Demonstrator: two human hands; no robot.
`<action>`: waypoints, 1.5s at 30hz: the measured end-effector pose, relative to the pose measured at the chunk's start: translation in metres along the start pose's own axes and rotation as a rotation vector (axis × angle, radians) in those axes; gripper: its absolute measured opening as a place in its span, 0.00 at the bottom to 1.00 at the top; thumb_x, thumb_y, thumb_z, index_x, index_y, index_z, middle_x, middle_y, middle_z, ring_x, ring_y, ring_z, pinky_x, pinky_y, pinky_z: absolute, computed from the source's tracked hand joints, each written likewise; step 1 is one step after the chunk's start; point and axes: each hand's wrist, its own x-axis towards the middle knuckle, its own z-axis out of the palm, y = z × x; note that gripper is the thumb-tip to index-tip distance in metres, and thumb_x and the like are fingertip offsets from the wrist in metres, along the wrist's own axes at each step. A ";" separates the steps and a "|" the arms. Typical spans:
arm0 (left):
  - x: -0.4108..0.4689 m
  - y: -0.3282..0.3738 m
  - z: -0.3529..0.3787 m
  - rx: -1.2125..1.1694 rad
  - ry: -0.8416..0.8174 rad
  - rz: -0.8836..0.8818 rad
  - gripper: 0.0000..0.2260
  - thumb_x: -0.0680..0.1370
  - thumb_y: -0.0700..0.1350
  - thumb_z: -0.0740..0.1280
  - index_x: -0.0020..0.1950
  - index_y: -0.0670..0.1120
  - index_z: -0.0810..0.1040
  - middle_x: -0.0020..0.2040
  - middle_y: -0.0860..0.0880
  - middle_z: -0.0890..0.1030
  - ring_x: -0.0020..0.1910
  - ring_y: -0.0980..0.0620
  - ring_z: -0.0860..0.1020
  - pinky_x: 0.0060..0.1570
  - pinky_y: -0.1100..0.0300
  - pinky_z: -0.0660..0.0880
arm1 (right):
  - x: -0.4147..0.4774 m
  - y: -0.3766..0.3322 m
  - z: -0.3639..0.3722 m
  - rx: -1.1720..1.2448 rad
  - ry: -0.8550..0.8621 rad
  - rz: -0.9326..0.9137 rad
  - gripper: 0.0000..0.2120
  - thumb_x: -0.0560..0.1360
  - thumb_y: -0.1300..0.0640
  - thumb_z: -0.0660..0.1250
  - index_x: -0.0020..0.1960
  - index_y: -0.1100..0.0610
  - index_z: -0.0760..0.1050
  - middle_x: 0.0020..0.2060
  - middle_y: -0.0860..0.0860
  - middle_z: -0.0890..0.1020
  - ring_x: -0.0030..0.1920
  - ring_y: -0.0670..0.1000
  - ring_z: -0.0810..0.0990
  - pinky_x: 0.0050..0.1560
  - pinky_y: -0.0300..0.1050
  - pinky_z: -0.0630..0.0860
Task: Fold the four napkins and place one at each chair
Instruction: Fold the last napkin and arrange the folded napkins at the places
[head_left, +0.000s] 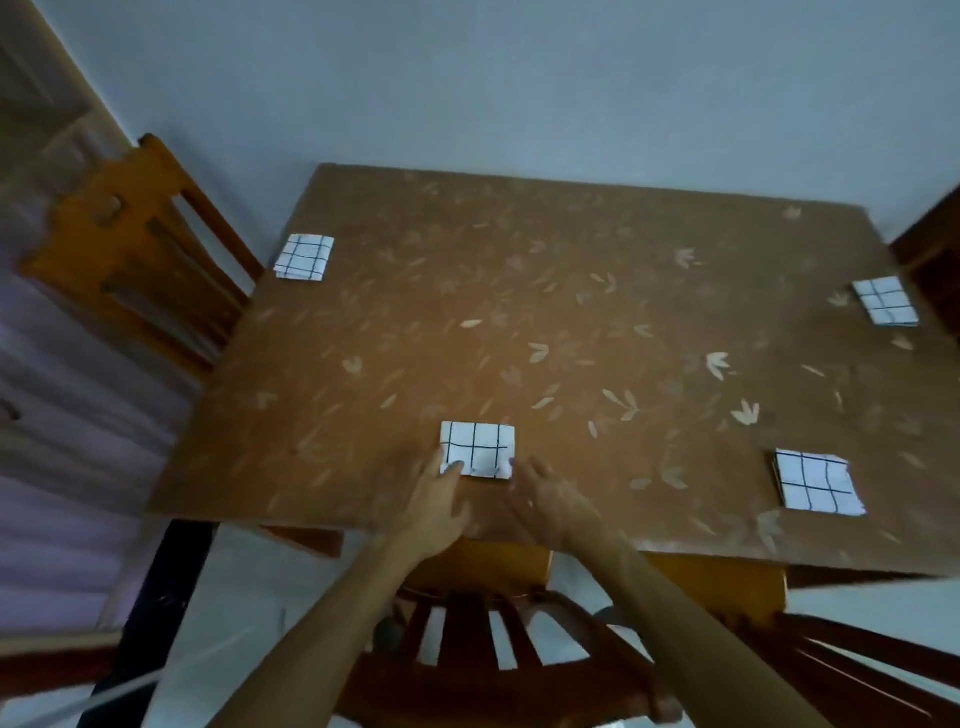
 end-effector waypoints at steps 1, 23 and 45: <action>0.013 -0.007 0.000 0.034 -0.026 0.030 0.28 0.80 0.51 0.63 0.78 0.47 0.60 0.81 0.44 0.51 0.78 0.42 0.52 0.74 0.51 0.58 | 0.013 -0.004 0.009 0.000 -0.016 0.021 0.29 0.79 0.47 0.61 0.77 0.53 0.57 0.77 0.53 0.56 0.71 0.63 0.67 0.66 0.60 0.70; 0.046 -0.082 0.000 -0.140 -0.202 0.081 0.21 0.76 0.48 0.63 0.68 0.44 0.73 0.72 0.46 0.66 0.69 0.44 0.68 0.66 0.49 0.70 | 0.055 -0.092 0.051 0.208 0.102 0.302 0.28 0.78 0.51 0.62 0.75 0.57 0.60 0.72 0.57 0.65 0.68 0.59 0.66 0.67 0.49 0.61; 0.000 -0.083 -0.056 -0.071 -0.101 -0.042 0.24 0.83 0.45 0.60 0.78 0.46 0.59 0.79 0.47 0.59 0.80 0.48 0.50 0.76 0.52 0.53 | 0.030 -0.086 0.006 0.193 0.153 0.195 0.27 0.76 0.58 0.63 0.73 0.58 0.63 0.67 0.58 0.70 0.66 0.61 0.70 0.64 0.56 0.71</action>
